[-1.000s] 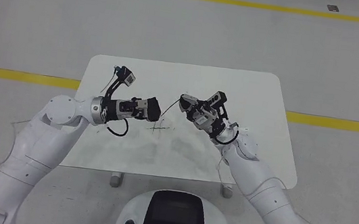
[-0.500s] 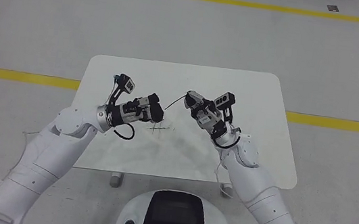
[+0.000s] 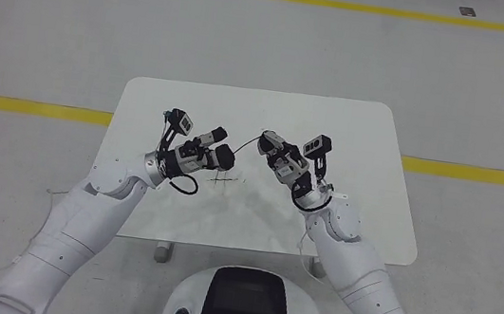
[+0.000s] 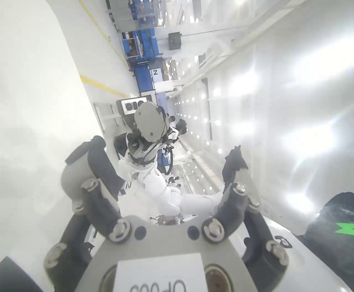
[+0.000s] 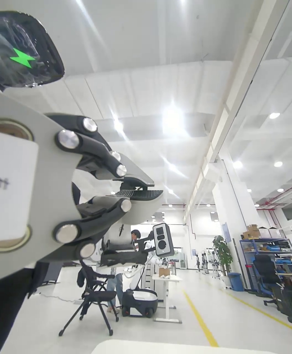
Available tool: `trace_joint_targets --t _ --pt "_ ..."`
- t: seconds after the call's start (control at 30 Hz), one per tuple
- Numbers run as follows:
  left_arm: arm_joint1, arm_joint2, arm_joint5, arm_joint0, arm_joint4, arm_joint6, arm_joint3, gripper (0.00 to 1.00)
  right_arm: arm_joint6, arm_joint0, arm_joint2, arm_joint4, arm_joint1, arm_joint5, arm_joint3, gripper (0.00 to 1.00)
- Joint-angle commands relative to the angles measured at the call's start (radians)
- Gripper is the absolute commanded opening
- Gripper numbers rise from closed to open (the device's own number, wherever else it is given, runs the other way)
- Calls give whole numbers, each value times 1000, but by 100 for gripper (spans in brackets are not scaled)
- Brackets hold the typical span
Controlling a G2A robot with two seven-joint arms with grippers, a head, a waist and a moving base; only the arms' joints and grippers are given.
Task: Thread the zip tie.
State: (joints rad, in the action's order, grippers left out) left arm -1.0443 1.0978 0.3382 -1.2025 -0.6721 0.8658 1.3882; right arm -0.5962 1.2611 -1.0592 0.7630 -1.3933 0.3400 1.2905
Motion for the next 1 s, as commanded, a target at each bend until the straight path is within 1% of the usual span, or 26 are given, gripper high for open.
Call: trace_joint_targets --t 0.0,0.03,0.1,0.17,0.4,0.47,0.5,0.67,0.7,0.77,0.83,0.97 --pt "-4 -6 -1 -9 -26 -22 1 100 45 11 -2 -68 1 0 25 0" --pt "-5 -9 -6 -8 -28 -20 -8 100 57 18 -3 -79 0 0 37 0" --pt "-7 -16 2 -2 -24 -16 -25 100 87 30 -2 -112 -2 0 56 0" --pt "-12 -22 2 3 -37 -13 -37 100 104 38 5 -119 -7 0 62 0" --pt "-31 -45 2 30 -41 -5 -79 100 158 30 43 -143 -25 0 25 0" --pt "-37 -49 2 39 -42 -1 -87 100 181 20 38 -181 -27 0 22 0" --pt "-38 -47 2 43 -30 -6 -87 100 181 20 38 -181 -27 0 22 0" --pt "-38 -47 2 43 -30 -6 -87 100 184 20 37 -187 -27 0 23 0" --pt "-39 -49 -2 41 -26 -16 -81 100 197 19 36 -221 -26 -1 27 0" --pt "-40 -51 -2 36 -20 -28 -69 100 214 27 42 -245 -26 -10 43 0" --pt "-41 -50 2 33 -23 -35 -64 100 230 27 49 -275 -27 -20 43 0" --pt "-42 -49 0 31 -19 -32 -59 100 275 26 60 -320 -31 -28 36 0"
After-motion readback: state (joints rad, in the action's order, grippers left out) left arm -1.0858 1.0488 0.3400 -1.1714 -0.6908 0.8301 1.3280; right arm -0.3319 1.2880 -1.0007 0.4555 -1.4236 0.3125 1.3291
